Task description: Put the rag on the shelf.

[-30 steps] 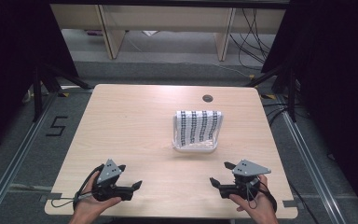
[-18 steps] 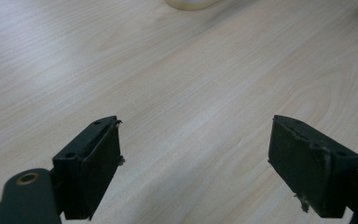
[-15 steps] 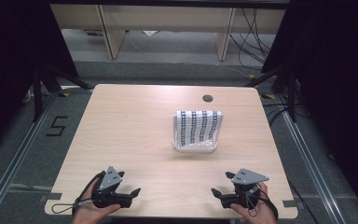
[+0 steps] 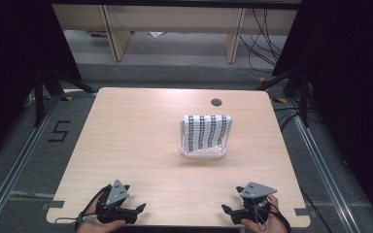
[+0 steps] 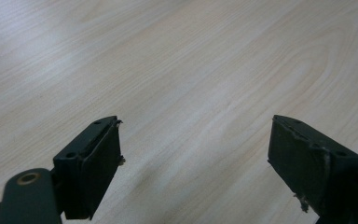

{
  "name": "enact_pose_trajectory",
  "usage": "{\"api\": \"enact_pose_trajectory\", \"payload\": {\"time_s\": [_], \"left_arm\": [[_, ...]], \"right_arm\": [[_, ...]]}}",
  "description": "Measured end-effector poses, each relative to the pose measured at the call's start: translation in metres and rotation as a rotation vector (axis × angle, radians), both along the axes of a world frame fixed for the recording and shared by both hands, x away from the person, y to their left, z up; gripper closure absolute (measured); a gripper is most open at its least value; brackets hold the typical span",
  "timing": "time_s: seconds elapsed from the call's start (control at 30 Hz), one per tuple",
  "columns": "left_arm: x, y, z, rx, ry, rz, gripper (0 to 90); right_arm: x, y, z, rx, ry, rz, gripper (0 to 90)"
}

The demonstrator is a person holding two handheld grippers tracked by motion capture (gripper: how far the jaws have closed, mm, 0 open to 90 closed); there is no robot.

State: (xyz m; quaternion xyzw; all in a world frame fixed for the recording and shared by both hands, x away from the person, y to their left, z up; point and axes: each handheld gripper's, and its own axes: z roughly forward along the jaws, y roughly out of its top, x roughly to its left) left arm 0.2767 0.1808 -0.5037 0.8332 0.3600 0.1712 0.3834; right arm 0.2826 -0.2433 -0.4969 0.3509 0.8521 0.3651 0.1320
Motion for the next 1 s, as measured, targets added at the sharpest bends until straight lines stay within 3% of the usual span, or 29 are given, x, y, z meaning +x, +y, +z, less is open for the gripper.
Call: {"api": "enact_pose_trajectory", "payload": {"time_s": [0.07, 0.13, 0.47, 0.5, 0.67, 0.77, 0.83, 1.0], "left_arm": [[0.0012, 0.0002, -0.0003, 0.01, -0.003, -0.003, 16.6], [0.0004, -0.0013, -0.0011, -0.009, -0.004, 0.0, 16.6], [0.0014, -0.0006, -0.0014, -0.006, -0.003, 0.002, 16.5], [0.0022, 0.0012, -0.0006, 0.022, -0.003, -0.005, 16.6], [0.0017, 0.0003, -0.001, -0.009, -0.004, 0.007, 16.6], [0.0025, 0.0017, 0.0001, 0.014, -0.002, 0.006, 16.6], [0.0019, 0.0007, -0.0008, -0.011, -0.002, 0.006, 16.6], [0.0023, 0.0017, -0.0005, -0.002, 0.003, 0.004, 16.5]], "right_arm": [[0.0014, 0.0001, -0.0016, -0.007, -0.013, 0.01, 18.9], [0.0016, -0.0004, -0.0022, -0.015, -0.019, 0.011, 18.9], [0.002, 0.0005, -0.0022, -0.013, -0.017, 0.019, 19.0], [0.0023, 0.0007, -0.0024, -0.014, -0.021, 0.027, 19.0], [0.0014, 0.0004, -0.0013, -0.008, -0.012, 0.014, 19.0], [0.0018, -0.0004, -0.0005, -0.011, -0.025, 0.013, 19.0], [0.0019, -0.0005, -0.0004, -0.011, -0.025, 0.013, 19.0], [0.0022, -0.0003, -0.0007, -0.003, -0.015, 0.012, 19.0]]}}
